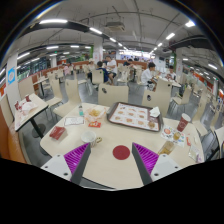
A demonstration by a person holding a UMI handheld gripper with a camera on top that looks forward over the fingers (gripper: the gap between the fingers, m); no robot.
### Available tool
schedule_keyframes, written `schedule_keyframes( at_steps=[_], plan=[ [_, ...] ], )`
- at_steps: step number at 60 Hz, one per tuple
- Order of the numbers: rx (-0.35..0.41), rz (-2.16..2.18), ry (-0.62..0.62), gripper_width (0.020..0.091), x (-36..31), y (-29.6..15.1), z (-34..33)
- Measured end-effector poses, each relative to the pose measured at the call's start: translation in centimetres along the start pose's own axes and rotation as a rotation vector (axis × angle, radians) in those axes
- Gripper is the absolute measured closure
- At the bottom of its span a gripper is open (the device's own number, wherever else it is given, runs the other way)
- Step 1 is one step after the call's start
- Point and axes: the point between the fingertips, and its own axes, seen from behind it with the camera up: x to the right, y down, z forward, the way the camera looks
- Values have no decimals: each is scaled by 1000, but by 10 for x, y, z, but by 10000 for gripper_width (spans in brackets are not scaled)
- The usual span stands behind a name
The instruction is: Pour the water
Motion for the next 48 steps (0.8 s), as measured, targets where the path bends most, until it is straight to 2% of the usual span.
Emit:
schedule_keyframes(
  at_steps=[13,23,35,48],
  plan=[
    [-40,58,40,257,50,37,18],
    [-67,82,126,258,132,89,33],
    [-26,127,215,255,226,124,80],
    [71,144,237,256,277,103,136]
  ],
)
